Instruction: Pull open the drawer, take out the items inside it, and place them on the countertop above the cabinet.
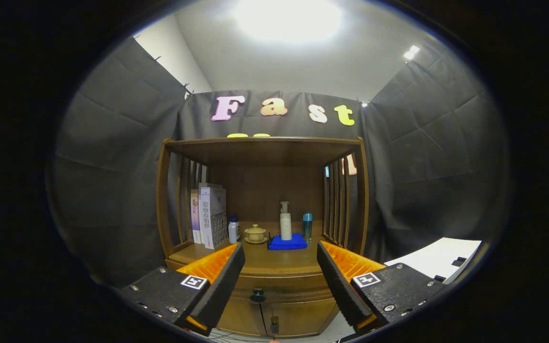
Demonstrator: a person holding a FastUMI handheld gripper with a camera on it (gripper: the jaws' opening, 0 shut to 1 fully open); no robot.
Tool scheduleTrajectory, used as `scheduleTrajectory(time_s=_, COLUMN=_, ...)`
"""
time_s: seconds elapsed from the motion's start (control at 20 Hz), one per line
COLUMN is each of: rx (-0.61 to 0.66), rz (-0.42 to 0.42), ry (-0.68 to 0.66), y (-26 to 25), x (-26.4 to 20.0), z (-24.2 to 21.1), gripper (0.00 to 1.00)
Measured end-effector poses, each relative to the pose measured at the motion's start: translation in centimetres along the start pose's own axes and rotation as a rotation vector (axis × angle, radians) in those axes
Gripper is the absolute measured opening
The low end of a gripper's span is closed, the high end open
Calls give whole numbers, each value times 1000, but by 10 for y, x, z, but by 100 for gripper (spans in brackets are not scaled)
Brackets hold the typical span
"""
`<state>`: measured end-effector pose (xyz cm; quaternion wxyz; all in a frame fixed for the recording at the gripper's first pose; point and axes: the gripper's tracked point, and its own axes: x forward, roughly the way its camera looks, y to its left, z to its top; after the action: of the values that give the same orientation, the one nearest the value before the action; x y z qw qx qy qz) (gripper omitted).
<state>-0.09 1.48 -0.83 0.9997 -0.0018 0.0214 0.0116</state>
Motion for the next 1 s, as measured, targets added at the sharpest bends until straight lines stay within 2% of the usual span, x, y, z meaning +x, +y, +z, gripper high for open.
scheduleTrajectory(time_s=0.35, rx=-36, rz=14, ry=43, y=4, x=5, z=-19, gripper=95)
scheduleTrajectory(time_s=0.55, rx=-80, rz=32, ry=103, y=8, x=13, z=-46, gripper=95)
scheduleTrajectory(time_s=0.8, rx=-51, rz=54, ry=170, y=17, x=28, z=-78, gripper=96)
scheduleTrajectory(time_s=1.0, rx=-14, rz=35, ry=224, y=21, x=49, z=-108, gripper=96)
